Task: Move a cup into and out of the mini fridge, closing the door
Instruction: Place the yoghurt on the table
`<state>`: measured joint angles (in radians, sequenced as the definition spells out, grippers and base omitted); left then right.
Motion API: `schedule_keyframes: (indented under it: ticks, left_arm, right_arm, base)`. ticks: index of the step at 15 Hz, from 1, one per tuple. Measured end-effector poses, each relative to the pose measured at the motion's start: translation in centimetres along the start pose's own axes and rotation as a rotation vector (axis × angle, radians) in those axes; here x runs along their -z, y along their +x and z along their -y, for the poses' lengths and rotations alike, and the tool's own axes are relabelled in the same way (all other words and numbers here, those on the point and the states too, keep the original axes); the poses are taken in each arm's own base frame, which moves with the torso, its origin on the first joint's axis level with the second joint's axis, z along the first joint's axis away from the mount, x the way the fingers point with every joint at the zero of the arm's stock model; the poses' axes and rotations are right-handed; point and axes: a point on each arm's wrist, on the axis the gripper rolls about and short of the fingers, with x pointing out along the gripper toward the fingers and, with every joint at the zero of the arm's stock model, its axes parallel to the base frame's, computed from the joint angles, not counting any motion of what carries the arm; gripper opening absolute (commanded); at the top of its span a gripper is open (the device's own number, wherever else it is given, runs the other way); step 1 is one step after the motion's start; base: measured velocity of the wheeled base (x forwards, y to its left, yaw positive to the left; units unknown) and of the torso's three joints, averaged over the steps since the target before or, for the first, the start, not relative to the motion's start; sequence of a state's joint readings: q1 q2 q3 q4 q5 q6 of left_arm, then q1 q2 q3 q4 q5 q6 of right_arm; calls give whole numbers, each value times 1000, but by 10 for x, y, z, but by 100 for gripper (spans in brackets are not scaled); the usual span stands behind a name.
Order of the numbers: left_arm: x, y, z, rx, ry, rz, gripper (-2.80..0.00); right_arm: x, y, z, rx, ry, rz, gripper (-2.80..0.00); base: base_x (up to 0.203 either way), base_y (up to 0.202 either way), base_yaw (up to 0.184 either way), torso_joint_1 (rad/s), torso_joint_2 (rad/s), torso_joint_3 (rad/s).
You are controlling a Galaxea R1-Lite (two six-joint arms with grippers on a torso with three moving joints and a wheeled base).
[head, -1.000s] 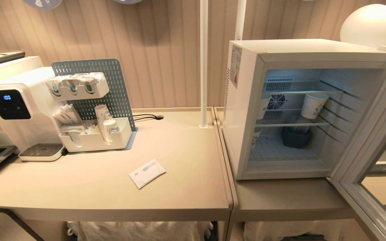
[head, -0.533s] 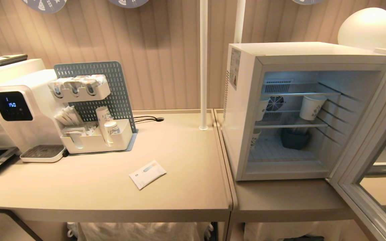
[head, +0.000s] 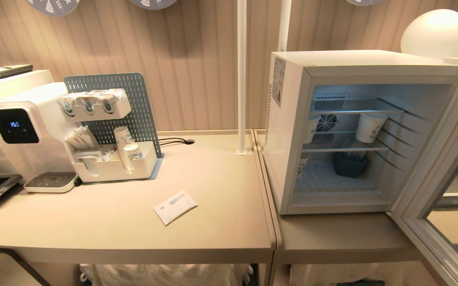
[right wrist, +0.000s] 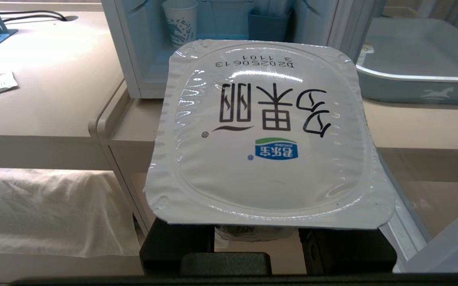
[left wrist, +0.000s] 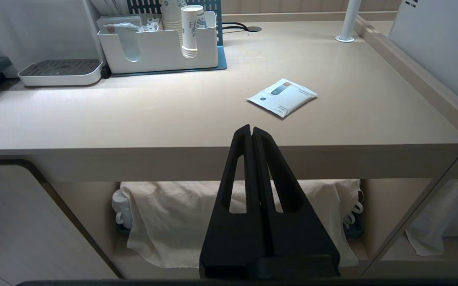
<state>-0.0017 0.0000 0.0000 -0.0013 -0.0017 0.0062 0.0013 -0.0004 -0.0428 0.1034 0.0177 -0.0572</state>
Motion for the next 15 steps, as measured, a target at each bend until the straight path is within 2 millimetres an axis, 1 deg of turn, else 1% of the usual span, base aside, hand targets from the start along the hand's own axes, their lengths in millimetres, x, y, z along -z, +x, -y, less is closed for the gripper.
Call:
schedule_keyframes:
  ticks: [3, 15]
  left_arm:
    - [0, 0, 0, -1, 0, 1, -280]
    - [0, 0, 0, 0, 0, 1, -280]
  right_arm:
    - [0, 0, 0, 0, 0, -1, -280]
    - [0, 0, 0, -2, 0, -1, -280]
  base:
    - [-3, 57, 1, 3, -2, 3]
    - [0, 189, 1, 2, 1, 2]
